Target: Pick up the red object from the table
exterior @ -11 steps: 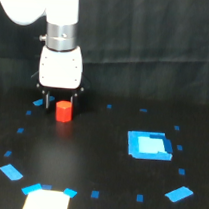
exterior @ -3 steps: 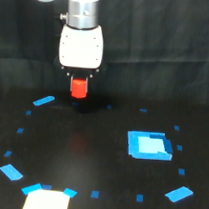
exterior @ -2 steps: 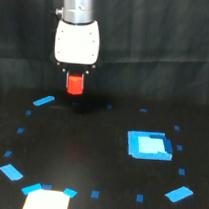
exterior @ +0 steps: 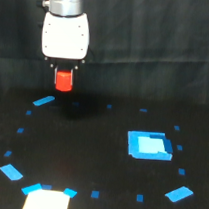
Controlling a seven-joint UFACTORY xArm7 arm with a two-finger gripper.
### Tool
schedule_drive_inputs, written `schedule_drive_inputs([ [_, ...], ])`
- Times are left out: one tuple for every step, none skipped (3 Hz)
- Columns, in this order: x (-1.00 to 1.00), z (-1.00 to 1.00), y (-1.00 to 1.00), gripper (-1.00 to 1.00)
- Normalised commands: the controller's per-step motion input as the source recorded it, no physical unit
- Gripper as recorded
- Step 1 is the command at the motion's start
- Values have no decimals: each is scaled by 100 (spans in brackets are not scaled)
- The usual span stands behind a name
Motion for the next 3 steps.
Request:
schedule_drive_inputs([
  [10,65,-100,-90],
  [5,74,-15,-71],
  [17,75,11,-70],
])
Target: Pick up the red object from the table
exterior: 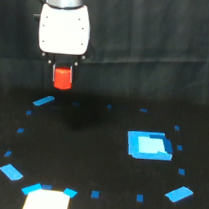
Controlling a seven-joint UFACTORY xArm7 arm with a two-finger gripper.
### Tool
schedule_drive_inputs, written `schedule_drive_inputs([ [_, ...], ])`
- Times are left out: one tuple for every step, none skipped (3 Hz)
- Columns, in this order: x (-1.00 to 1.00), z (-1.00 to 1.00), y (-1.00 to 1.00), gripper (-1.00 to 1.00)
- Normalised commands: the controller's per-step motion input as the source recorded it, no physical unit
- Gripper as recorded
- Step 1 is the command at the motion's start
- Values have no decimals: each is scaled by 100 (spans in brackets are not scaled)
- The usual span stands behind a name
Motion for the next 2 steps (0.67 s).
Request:
schedule_drive_inputs([
  [41,-7,-15,-100],
  [11,-23,0,-66],
])
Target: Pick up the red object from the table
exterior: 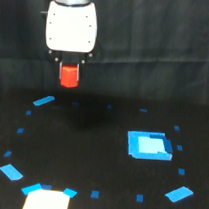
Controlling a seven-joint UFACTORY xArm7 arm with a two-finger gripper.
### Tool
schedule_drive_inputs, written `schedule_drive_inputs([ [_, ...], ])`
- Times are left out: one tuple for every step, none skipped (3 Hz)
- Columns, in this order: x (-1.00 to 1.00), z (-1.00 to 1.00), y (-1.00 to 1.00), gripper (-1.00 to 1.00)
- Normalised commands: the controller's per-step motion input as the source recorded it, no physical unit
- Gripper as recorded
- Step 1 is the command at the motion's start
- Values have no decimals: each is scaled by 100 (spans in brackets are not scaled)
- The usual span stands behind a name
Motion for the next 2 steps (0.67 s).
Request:
schedule_drive_inputs([
  [35,-18,8,-85],
  [43,25,6,-100],
])
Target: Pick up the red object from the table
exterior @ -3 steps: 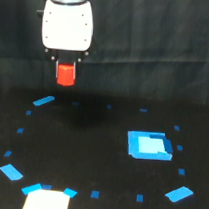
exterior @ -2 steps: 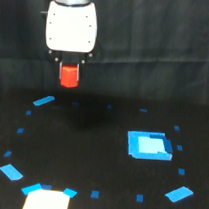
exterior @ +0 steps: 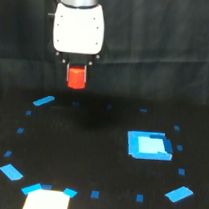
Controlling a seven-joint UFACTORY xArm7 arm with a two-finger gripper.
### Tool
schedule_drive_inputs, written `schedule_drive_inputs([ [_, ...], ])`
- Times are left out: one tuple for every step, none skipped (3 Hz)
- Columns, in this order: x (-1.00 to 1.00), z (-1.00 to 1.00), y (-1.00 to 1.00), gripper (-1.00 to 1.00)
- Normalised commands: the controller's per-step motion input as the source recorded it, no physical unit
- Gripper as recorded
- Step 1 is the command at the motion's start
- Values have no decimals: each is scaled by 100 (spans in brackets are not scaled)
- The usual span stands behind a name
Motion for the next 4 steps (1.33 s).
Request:
schedule_drive_inputs([
  [-41,6,-1,-95],
  [15,-30,3,-71],
  [0,-56,25,-96],
  [-3,-45,-19,-89],
])
